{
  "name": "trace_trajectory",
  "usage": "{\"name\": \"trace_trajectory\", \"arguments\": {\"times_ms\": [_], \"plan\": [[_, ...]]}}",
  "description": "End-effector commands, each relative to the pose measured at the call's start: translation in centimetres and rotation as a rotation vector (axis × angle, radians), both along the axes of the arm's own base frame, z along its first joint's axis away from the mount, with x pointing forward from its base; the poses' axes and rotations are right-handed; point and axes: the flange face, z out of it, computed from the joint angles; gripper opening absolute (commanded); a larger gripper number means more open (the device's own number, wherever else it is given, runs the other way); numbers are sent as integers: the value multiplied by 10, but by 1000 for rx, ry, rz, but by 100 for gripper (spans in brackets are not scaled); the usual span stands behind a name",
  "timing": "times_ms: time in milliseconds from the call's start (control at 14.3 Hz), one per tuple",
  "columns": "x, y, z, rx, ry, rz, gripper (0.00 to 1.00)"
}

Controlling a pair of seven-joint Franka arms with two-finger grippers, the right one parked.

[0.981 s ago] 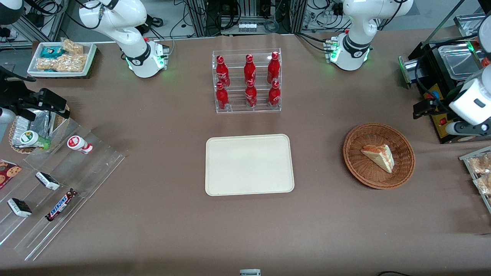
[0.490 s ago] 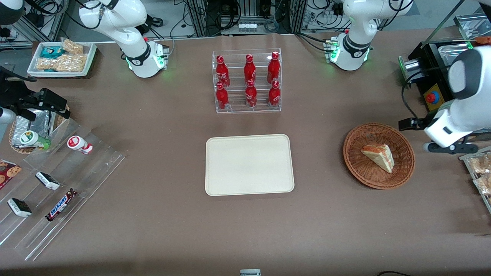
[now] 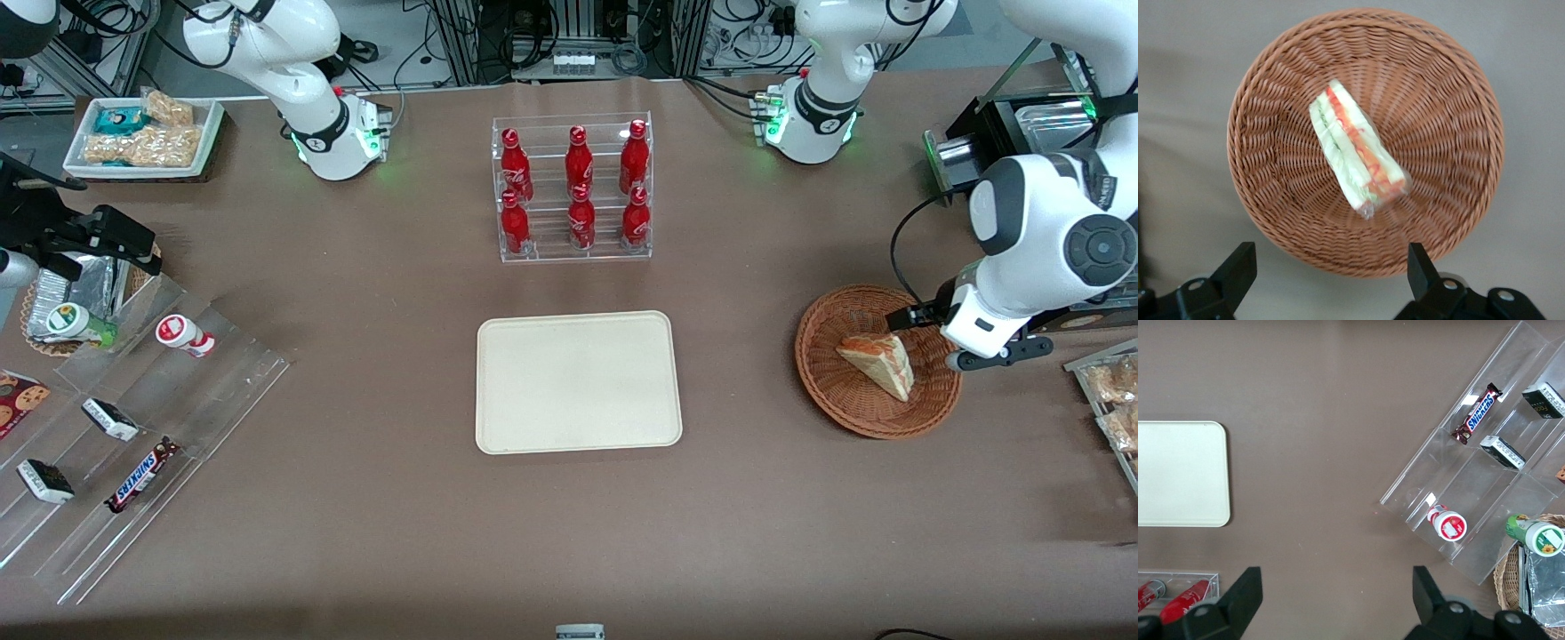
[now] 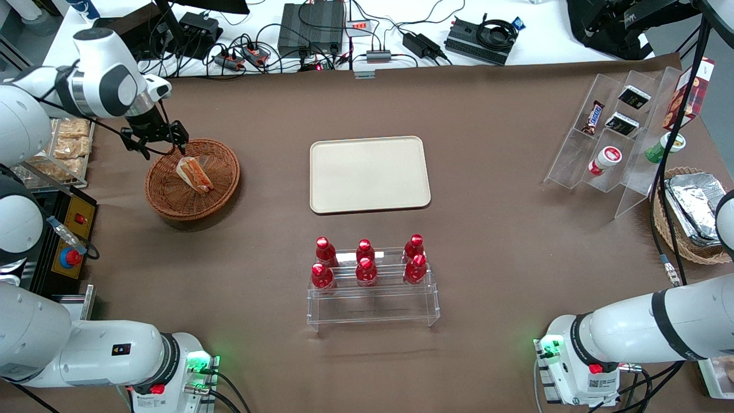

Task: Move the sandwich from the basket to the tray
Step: 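Lower the left gripper and close it on the wrapped sandwich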

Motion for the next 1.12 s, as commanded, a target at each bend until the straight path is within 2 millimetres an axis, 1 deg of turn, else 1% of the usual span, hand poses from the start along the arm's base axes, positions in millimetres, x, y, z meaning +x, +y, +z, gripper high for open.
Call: {"name": "trace_trajectory", "arguments": {"times_ms": [0,210,350,490,631,771,841,911,981,1051], "plan": [[3,-1,-8,36,-58,219,100],[15,-7,-32,44,-115,447,100],[21,-14,-49,47,-138,544,100],[24,-14,-64,49,-151,610,100],[22,-13,-76,58,-132,640,100],[9,-12,-90,70,-101,653,99],[9,-12,-90,76,-99,700,71],[10,-12,-91,83,-103,760,31],[11,-13,-91,87,-103,784,13],[11,-13,-91,90,-99,783,8]]}}
